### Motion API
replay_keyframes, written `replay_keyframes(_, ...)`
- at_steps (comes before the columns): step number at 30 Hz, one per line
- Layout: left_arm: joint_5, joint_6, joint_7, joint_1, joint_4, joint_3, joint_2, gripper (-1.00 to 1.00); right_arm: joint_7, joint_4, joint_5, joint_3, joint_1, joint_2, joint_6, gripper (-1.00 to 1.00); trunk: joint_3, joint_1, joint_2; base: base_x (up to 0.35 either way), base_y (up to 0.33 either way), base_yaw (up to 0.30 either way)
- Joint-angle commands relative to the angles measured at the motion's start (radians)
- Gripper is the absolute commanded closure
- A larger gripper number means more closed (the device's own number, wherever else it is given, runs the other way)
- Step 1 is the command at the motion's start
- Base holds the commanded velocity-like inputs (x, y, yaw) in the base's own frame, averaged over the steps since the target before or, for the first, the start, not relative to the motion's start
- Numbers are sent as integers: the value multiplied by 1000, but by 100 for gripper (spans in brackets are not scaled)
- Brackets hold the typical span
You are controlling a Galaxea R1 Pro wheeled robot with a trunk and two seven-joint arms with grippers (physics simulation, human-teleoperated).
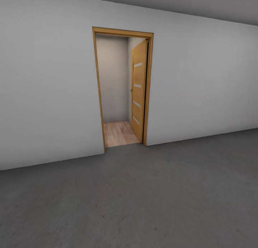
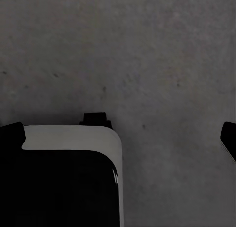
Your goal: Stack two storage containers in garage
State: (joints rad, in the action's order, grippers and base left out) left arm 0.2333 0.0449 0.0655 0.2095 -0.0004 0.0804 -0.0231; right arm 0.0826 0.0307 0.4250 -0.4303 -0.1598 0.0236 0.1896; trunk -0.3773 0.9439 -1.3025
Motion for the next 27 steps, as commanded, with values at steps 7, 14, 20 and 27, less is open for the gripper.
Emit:
replay_keyframes(7, 9, 3, 2, 1, 0, 9, 0, -100, 0, 3, 8, -8, -1, 0, 7, -100, -1, 1, -1, 323, -14, 0)
replay_keyframes(14, 9, 3, 2, 1, 0, 9, 0, -100, 5, 2, 8, -7, -2, -3, 6, -100, -1, 1, -1, 323, -98, 0)
replay_keyframes(20, 9, 3, 2, 1, 0, 9, 1, -100, 6, 2, 7, -12, -2, -3, -1, -100, -1, 1, -1, 323, -113, 0)
replay_keyframes(27, 9, 4, 2, 1, 0, 9, 0, -100, 6, 2, 7, -13, -2, -2, -2, -100, -1, 1, -1, 323, -114, 0)
